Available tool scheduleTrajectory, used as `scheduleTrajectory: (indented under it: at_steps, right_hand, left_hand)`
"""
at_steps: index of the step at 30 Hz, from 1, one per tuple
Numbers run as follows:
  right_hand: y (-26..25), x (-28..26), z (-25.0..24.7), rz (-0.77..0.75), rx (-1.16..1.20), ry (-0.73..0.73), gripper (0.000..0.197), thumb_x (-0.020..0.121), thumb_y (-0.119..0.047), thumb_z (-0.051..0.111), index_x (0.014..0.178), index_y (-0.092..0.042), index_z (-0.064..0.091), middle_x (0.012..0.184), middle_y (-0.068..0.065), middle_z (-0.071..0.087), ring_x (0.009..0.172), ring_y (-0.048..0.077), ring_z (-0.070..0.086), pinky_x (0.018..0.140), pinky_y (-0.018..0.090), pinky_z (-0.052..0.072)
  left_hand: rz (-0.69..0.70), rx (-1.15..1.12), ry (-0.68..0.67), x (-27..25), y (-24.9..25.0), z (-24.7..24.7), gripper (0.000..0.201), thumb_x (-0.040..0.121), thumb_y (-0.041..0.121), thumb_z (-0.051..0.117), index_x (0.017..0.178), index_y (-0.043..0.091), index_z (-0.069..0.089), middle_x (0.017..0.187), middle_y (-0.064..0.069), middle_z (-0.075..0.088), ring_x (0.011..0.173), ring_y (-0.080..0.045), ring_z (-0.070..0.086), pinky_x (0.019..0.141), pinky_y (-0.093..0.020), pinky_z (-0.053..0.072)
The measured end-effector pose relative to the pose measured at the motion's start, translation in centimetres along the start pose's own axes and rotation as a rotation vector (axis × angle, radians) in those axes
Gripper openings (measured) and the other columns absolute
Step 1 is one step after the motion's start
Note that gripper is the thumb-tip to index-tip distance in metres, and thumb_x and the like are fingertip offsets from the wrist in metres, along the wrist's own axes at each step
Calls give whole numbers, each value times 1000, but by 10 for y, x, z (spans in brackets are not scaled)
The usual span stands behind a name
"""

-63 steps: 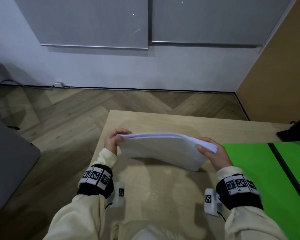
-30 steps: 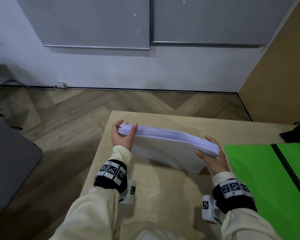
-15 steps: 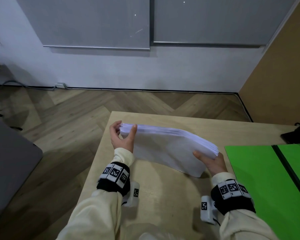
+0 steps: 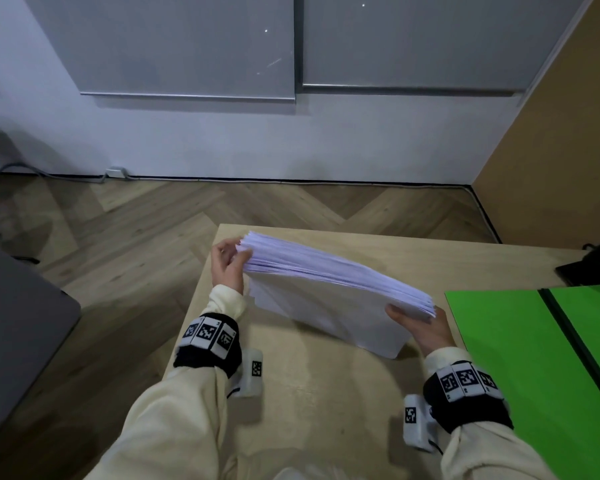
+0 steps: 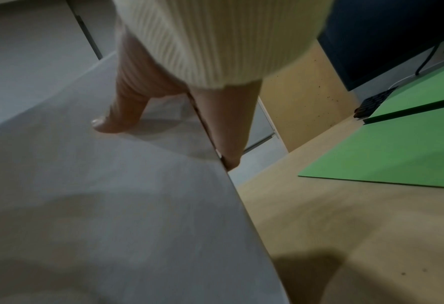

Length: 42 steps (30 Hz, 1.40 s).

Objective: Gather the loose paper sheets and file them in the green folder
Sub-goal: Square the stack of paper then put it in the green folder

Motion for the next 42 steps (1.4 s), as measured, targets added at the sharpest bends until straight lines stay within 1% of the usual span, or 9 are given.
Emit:
scheduleTrajectory:
  at_steps: [4,7,12,17,20,25,32,38,42]
  right_hand:
    - [-4,-3,0,4,-46,17,19,66,-11,82,75,-19,68,61,-11,71,60,1,66,71,21,47]
    - [-4,-6,-2,24,-80,40,24,70,-15,80,90,-7,68,81,9,68,73,14,61,55,20,46]
    - [-2,-5,-12,22,-142,31,36,74,-14,77,104,2,66,97,12,67,89,16,60,63,19,44]
    - [-19,-3,-13,-53,-112,33,41,75,-16,75,111,-1,62,104,12,66,97,21,61,86,32,46]
    - [-42,-4,-17,-117,-65,48,29,76,-17,74,103,-13,65,90,-5,71,84,5,67,79,20,48]
    - [-79,-13,-27,-237,69,74,27,68,-17,78,94,-17,69,72,-18,74,68,-13,65,66,3,50]
    - [-12,-16,-2,-15,-56,27,47,64,-14,84,106,-4,64,100,14,68,94,27,67,75,27,45]
    - [-29,-25,-1,-24,27,-4,36,78,-17,72,113,-16,62,106,7,64,98,23,59,72,27,50]
    - [-11,-17,2,56,-48,3,105,32,-65,82,117,-7,61,108,10,68,98,23,64,82,32,51]
  left_hand:
    - [-44,219,-219,7,-8,17,91,55,38,74,137,17,41,132,-10,51,124,-27,49,108,-42,38]
    - [-113,334,-467,0,-15,34,127,40,55,86,144,10,28,137,-9,46,127,-26,47,107,-40,39]
    - [-133,716,-731,-12,-35,23,165,17,54,90,151,24,-3,144,9,27,132,-8,35,109,-25,31]
    - [-108,545,-559,-6,-27,5,143,22,29,91,147,15,23,133,2,51,120,-16,50,96,-10,46]
    - [-94,549,-513,-16,-3,8,77,26,34,85,100,25,65,79,24,73,90,-3,67,64,-1,49]
    - [63,504,-548,-23,35,21,31,57,10,82,80,19,64,66,27,69,62,11,62,59,-4,47]
    - [-79,526,-367,-35,-25,4,42,62,0,83,99,10,66,81,10,69,67,7,65,60,-2,49]
    - [-89,601,-349,-29,-30,3,53,59,5,86,107,9,66,90,4,68,72,10,65,64,2,47]
    - [-184,669,-350,-33,-51,6,47,58,1,86,97,11,61,86,0,66,87,-17,60,55,1,47]
Point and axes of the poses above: each hand's wrist, its own x-axis towards the middle knuckle, its own z-axis out of the palm, y = z × x, the point moved 10 cm from there along x, towards the middle knuckle
